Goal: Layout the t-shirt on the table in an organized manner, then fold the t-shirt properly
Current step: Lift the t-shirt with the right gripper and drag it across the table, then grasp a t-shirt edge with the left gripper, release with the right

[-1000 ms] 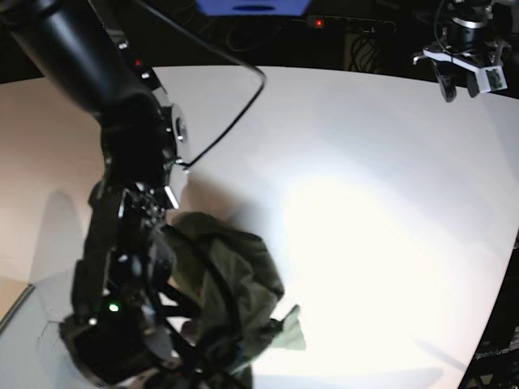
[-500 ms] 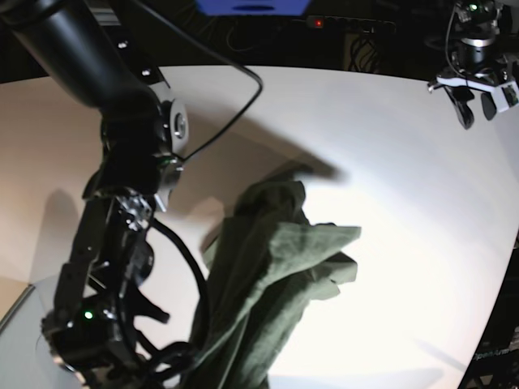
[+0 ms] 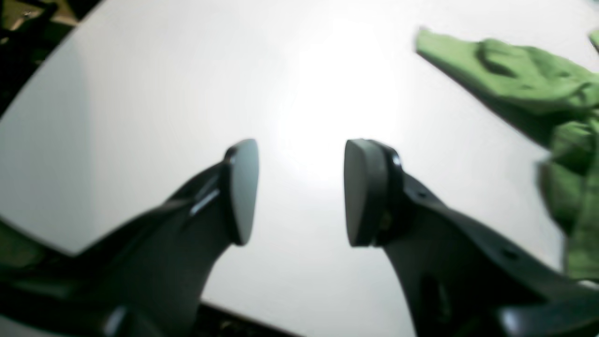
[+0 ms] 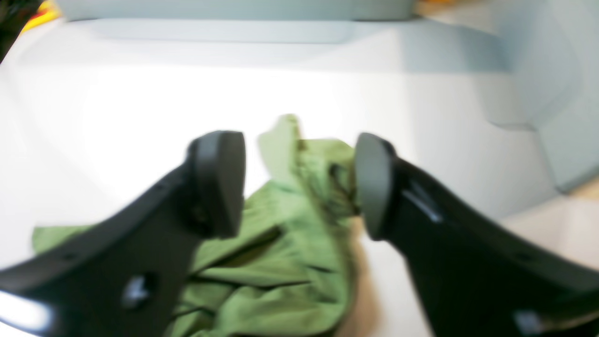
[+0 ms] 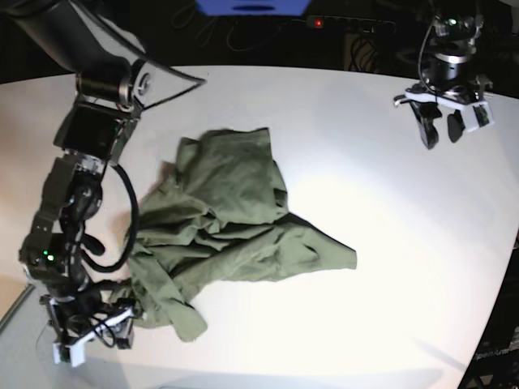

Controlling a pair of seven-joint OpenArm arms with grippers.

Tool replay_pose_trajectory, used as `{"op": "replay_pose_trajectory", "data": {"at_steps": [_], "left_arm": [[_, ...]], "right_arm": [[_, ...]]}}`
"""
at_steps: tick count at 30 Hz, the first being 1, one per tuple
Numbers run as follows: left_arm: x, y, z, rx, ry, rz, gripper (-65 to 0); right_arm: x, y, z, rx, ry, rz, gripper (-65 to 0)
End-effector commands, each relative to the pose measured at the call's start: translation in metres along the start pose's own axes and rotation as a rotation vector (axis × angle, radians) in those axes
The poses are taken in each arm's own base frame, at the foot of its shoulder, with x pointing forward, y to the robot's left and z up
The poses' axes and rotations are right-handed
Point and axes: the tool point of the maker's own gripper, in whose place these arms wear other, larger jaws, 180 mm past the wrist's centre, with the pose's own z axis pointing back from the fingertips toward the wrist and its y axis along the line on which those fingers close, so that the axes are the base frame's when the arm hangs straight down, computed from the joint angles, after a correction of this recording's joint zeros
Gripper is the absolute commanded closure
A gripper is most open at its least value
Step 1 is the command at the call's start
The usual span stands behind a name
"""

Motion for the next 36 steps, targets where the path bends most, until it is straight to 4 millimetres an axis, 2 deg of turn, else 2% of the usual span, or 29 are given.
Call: {"op": "replay_pose_trajectory", "data": {"at_steps": [1, 3, 6, 11, 15, 17, 21, 24, 26, 30, 33, 36], "left_arm": [[0.012, -0.004, -0.001, -0.011, -0.046, -0.006, -28.9], [0.012, -0.005, -0.002, -0.011, -0.047, -0.001, -28.9], [0.011, -0.007, -0.009, -0.014, -0.013, 0.005, -28.9], [0.019, -0.015, -0.03, -0.03, 0.044, 0.011, -28.9], [0.052, -0.028, -0.053, -0.057, -0.007, 0.025, -28.9], [0.071, -0.035, -0.065, -0.073, -0.04, 0.036, -28.9], [0.084, -0.04, -0.103, -0.078, -0.038, 0.083, -28.9], [0.073, -0.037, -0.144, -0.06, 0.021, 0.141, -28.9], [0.064, -0.037, -0.164, -0.056, 0.063, 0.169, -28.9], [0.052, -0.065, -0.202, -0.1, 0.121, 0.164, -28.9], [0.046, -0.094, -0.222, -0.148, 0.106, 0.12, -28.9], [0.034, -0.115, -0.238, -0.175, 0.125, 0.077, -28.9]], "right_arm": [[0.019, -0.013, 0.01, -0.026, -0.065, 0.004, -45.3], [0.006, -0.022, 0.024, -0.056, -0.043, 0.011, -47.8], [-0.029, -0.019, 0.047, -0.07, 0.022, 0.041, -48.2], [-0.112, 0.044, 0.08, 0.054, 0.169, 0.085, -48.3], [-0.177, 0.103, 0.105, 0.204, 0.314, 0.109, -48.2], [-0.197, 0.115, 0.115, 0.24, 0.361, 0.111, -48.1], [-0.215, 0.12, 0.125, 0.252, 0.371, 0.093, -48.1], [-0.235, 0.116, 0.124, 0.25, 0.41, 0.084, -48.1], [-0.249, 0.108, 0.123, 0.243, 0.446, 0.1, -48.1], [-0.27, 0.103, 0.122, 0.241, 0.478, 0.086, -48.1], [-0.279, 0.097, 0.122, 0.235, 0.497, 0.095, -48.1], [-0.284, 0.096, 0.122, 0.235, 0.512, 0.094, -48.1]]}}
